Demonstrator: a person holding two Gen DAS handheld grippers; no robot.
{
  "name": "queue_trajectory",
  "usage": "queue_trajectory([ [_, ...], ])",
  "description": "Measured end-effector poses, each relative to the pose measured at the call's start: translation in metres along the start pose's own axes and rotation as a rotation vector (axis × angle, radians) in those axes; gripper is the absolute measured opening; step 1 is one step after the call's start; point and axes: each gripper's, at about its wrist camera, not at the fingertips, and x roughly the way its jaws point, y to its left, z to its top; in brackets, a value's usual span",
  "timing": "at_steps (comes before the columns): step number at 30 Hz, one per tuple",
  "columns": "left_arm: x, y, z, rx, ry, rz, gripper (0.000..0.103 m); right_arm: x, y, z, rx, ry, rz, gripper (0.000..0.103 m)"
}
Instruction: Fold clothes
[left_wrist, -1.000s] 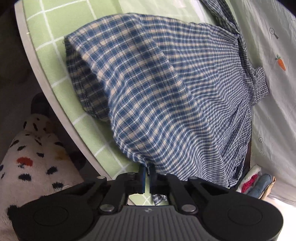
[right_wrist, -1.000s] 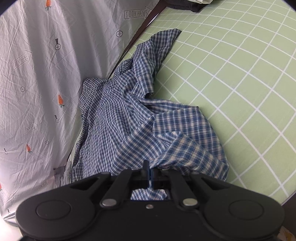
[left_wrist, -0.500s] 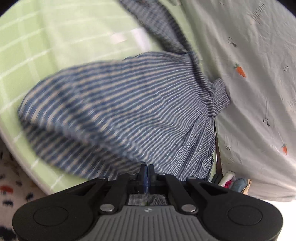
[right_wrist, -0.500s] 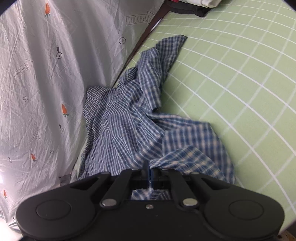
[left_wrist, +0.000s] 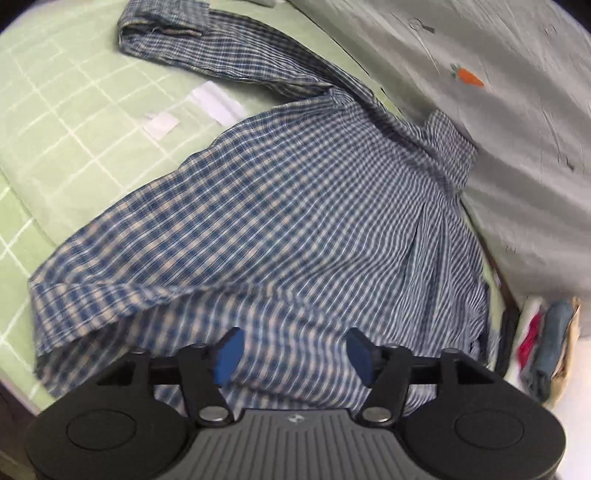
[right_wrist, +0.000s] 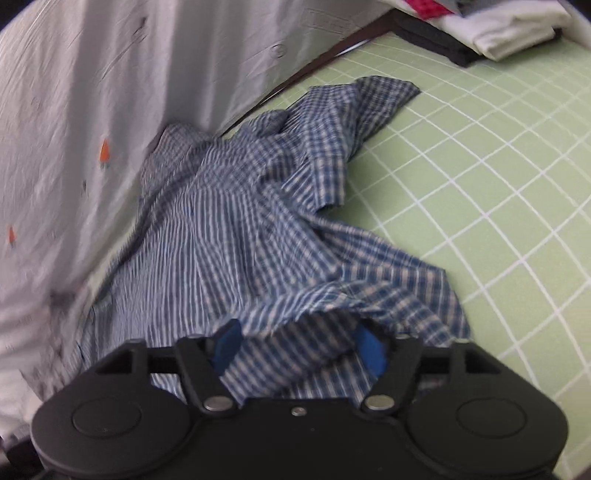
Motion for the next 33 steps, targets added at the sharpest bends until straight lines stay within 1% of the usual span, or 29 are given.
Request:
queue_trajectory([
  [2,-0.003,-0.002,-0.011,0.067,0.007,0.049,0.067,-0.005,0.012,-0.013,-0.097,0.012,-0.024,0.084],
  [4,-0.006,-0.001,-0.021,0.098,0.018,0.076,0.069,-0.007,0.025,-0.024,-0.174,0.032,-0.029,0.084],
  [8,-0.004,0.002,-0.036,0.087,0.039,0.081,0.069,-0.002,0.042,-0.040,-0.282,0.083,0.002,0.084],
  [10,-0.007,-0.001,-0.043,0.094,0.030,0.092,0.069,0.000,0.049,-0.046,-0.335,0.104,0.027,0.083],
  [11,-0.009,-0.001,-0.047,0.097,0.023,0.096,0.070,0.001,0.052,-0.049,-0.363,0.114,0.045,0.080],
  [13,-0.014,-0.002,-0.058,0.103,0.012,0.102,0.072,0.006,0.056,-0.055,-0.398,0.143,0.070,0.068],
  [14,-0.015,-0.002,-0.062,0.110,0.013,0.104,0.073,0.009,0.058,-0.058,-0.411,0.163,0.081,0.056],
  [15,-0.015,-0.002,-0.066,0.117,0.016,0.113,0.073,0.012,0.059,-0.062,-0.420,0.180,0.090,0.049],
  [17,-0.015,-0.001,-0.071,0.124,0.018,0.139,0.073,0.015,0.060,-0.065,-0.437,0.195,0.099,0.048],
  [19,-0.016,-0.001,-0.076,0.121,0.012,0.150,0.073,0.015,0.065,-0.068,-0.471,0.199,0.113,0.046],
  [22,-0.015,0.003,-0.083,0.112,0.030,0.131,0.074,0.015,0.073,-0.077,-0.526,0.211,0.128,0.046],
  [23,-0.013,0.005,-0.083,0.111,0.046,0.127,0.074,0.015,0.076,-0.081,-0.547,0.213,0.124,0.046],
  [24,-0.009,0.007,-0.082,0.112,0.068,0.125,0.074,0.017,0.080,-0.085,-0.566,0.211,0.108,0.049],
  [26,-0.004,0.009,-0.080,0.120,0.106,0.123,0.074,0.020,0.089,-0.093,-0.601,0.204,0.064,0.051],
  [28,-0.004,0.005,-0.076,0.163,0.111,0.105,0.074,0.021,0.096,-0.097,-0.624,0.194,0.015,0.043],
  [29,-0.005,0.004,-0.073,0.181,0.111,0.094,0.074,0.021,0.097,-0.096,-0.617,0.192,0.002,0.029],
  [30,-0.005,0.002,-0.071,0.197,0.110,0.083,0.074,0.021,0.094,-0.092,-0.584,0.194,0.009,0.015],
  [32,-0.002,0.002,-0.065,0.205,0.114,0.066,0.074,0.021,0.085,-0.082,-0.492,0.199,0.039,0.004],
  [33,-0.001,0.003,-0.062,0.206,0.116,0.059,0.074,0.021,0.079,-0.077,-0.437,0.200,0.058,0.003],
])
